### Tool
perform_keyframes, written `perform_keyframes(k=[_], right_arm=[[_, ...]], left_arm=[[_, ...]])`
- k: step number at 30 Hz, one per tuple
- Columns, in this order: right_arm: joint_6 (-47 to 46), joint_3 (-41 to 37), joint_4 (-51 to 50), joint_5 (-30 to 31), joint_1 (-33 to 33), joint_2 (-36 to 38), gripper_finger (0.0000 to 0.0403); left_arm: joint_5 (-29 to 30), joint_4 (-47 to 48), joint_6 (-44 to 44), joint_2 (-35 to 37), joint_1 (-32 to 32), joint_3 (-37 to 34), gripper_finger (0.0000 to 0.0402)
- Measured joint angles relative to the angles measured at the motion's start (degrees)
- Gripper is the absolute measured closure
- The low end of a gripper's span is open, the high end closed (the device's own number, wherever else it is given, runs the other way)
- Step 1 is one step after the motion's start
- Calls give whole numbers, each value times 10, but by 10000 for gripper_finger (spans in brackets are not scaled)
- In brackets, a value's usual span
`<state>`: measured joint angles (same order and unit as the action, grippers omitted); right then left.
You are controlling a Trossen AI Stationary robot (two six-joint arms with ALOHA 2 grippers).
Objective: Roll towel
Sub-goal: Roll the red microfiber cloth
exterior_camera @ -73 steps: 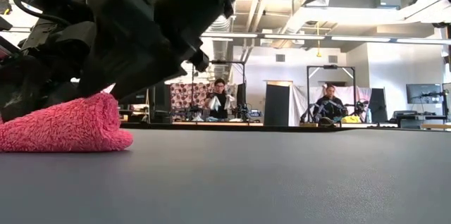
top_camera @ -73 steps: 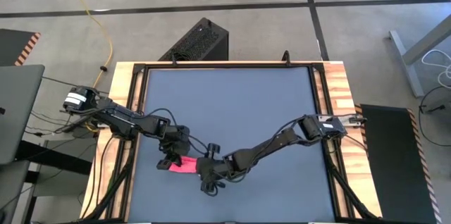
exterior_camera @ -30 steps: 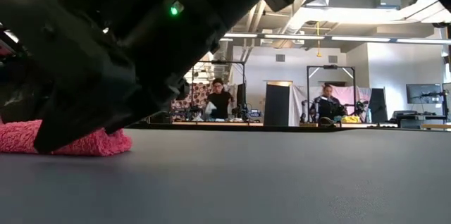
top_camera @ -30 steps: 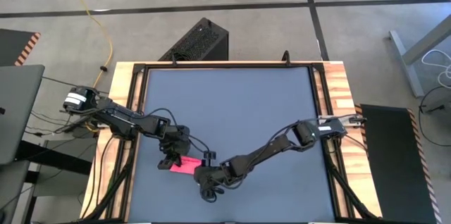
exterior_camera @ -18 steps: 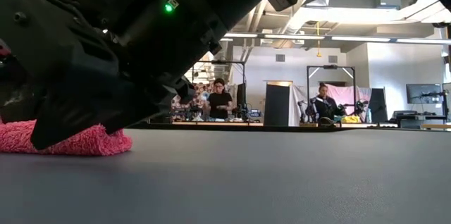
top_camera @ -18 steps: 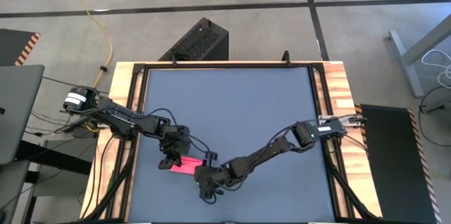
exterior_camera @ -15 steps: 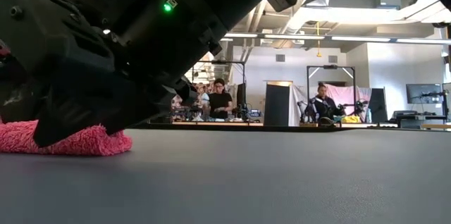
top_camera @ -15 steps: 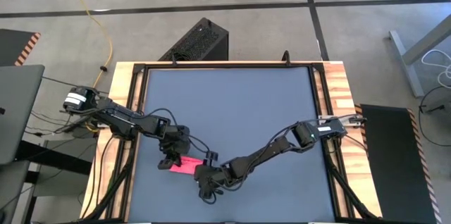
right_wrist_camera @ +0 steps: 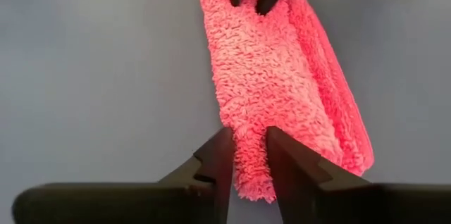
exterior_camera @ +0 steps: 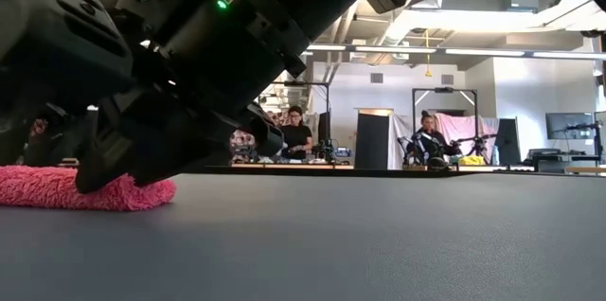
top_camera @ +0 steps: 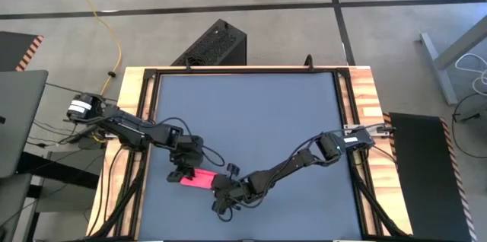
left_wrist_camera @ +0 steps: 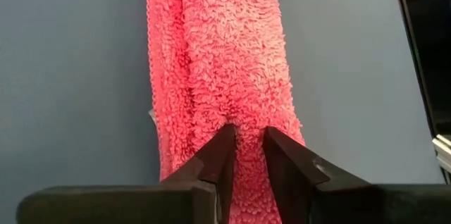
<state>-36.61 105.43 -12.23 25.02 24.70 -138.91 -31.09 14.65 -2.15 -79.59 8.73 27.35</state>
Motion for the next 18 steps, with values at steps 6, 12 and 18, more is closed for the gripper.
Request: perform_keyframes(k=[6, 12, 18], right_arm=[[-62, 0, 5, -3, 2, 0, 308], [-113, -1, 8, -9, 2, -1, 338], [-143, -1, 14, -12, 1, -1, 365]], left_arm=[[0, -25, -2, 73, -25, -53, 337], [29, -27, -11, 168, -38, -83, 340], [50, -37, -30, 210, -37, -90, 340]])
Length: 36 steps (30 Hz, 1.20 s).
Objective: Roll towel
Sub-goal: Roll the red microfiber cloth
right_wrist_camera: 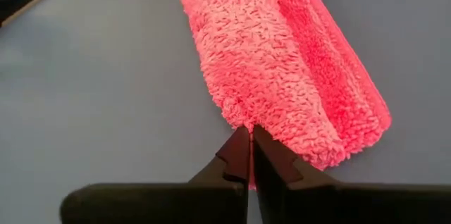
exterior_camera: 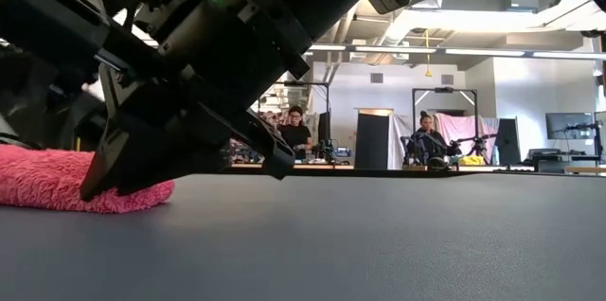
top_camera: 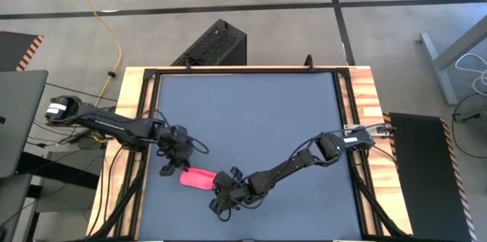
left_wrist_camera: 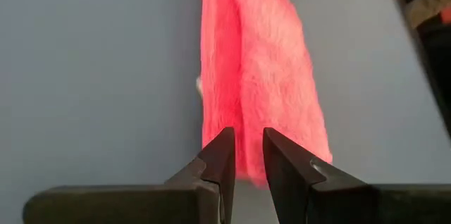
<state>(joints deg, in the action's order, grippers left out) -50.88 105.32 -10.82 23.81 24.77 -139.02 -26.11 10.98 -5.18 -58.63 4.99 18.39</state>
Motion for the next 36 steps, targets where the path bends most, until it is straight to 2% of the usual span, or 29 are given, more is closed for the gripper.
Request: perform_keyframes(k=[5, 12, 20, 27, 36], right_arm=[[-16, 0, 5, 0, 0, 0, 376], [-19, 0, 7, 0, 0, 0, 373], [-22, 0, 7, 0, -1, 0, 374], [-40, 0, 8, 0, -2, 0, 375], [-42, 0, 13, 1, -3, 0, 375]], left_arm=[[-12, -39, -9, 30, 12, 0, 331], [-18, -114, -1, 47, 77, 0, 282], [71, -147, 36, 46, 147, 1, 237], [110, -135, 47, 42, 184, -2, 242], [165, -155, 32, 41, 225, -46, 255]])
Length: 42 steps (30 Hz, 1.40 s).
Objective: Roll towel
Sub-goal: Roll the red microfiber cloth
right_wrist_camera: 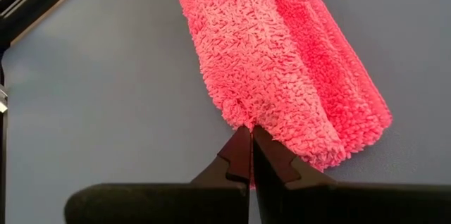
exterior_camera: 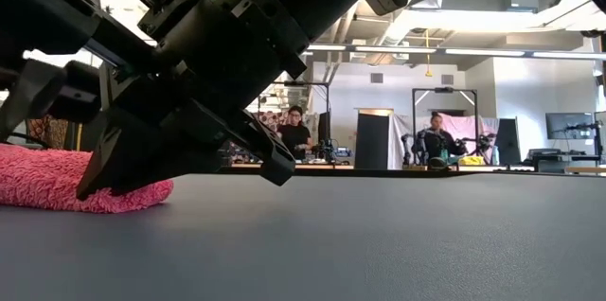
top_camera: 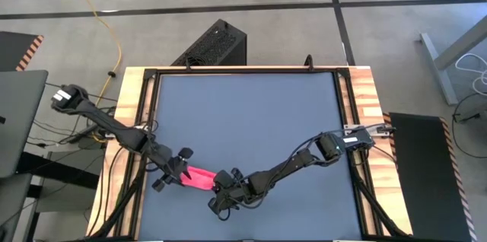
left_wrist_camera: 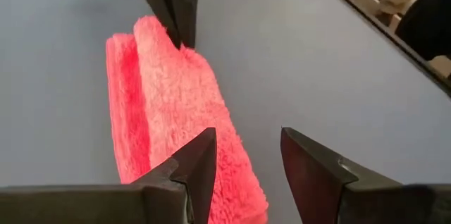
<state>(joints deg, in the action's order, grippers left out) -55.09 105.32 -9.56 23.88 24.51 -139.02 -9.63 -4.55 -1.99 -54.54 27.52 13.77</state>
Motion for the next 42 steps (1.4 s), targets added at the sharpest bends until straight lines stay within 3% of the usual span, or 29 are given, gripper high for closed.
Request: perform_keyframes(k=[12, 18, 27, 31, 37, 42], right_arm=[[0, 0, 4, -11, -1, 0, 375], [-6, 0, 16, -41, -5, 0, 374], [-21, 0, 19, -47, -10, 0, 340], [-21, 0, 18, -47, -6, 2, 321], [-21, 0, 21, -44, 2, 2, 279], [-12, 0, 22, -45, 13, 3, 237]], left_arm=[[130, -3, -27, 0, 50, -39, 255], [131, 7, -28, -7, 50, -39, 255], [127, -16, -73, -76, 50, -46, 258], [125, -24, -95, -83, 49, -46, 284], [116, -21, -133, -83, 48, -46, 371], [33, -19, -185, -83, 21, -45, 392]])
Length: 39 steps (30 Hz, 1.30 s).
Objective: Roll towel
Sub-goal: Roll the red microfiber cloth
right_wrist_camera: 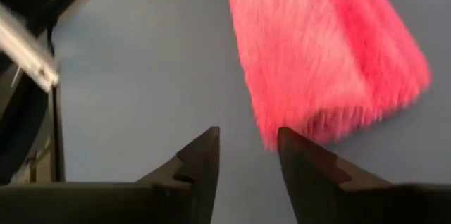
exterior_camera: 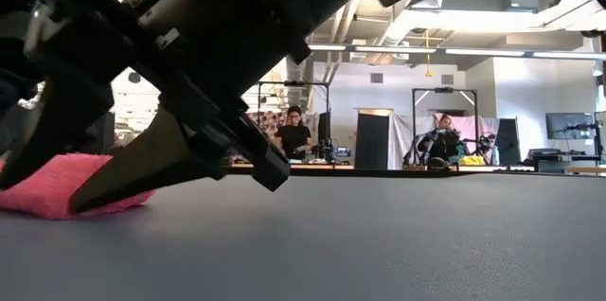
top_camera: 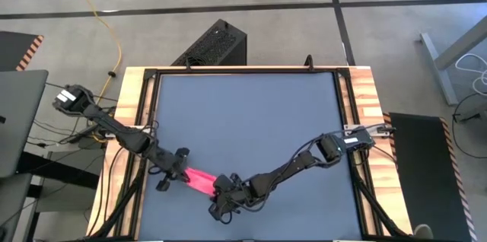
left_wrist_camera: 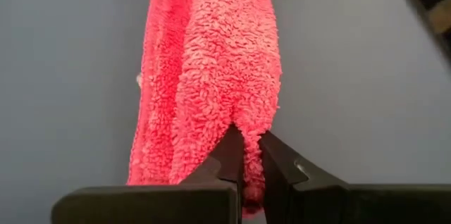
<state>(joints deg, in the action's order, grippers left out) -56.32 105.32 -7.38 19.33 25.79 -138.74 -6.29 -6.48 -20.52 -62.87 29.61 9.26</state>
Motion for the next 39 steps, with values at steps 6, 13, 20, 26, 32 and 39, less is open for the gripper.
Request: perform_keyframes(k=[6, 13, 20, 26, 32, 39], right_arm=[[26, 15, -7, -20, 10, 3, 211], [178, 73, -14, -16, 16, 9, 216], [343, 76, -79, 15, 14, 6, 224], [428, 78, -80, 37, -4, 8, 211], [450, 76, -76, 12, -19, -4, 205], [447, 77, -61, 3, -17, -36, 204]], left_arm=[[-81, 4, -60, 0, -42, 0, 397], [-127, 9, -88, -1, -72, -1, 398], [-145, 8, -107, -1, -90, -1, 399], [-148, 8, -117, -1, -98, -1, 399], [-147, 10, -122, -1, -98, -1, 399], [-145, 10, -127, -1, -98, -1, 399]])
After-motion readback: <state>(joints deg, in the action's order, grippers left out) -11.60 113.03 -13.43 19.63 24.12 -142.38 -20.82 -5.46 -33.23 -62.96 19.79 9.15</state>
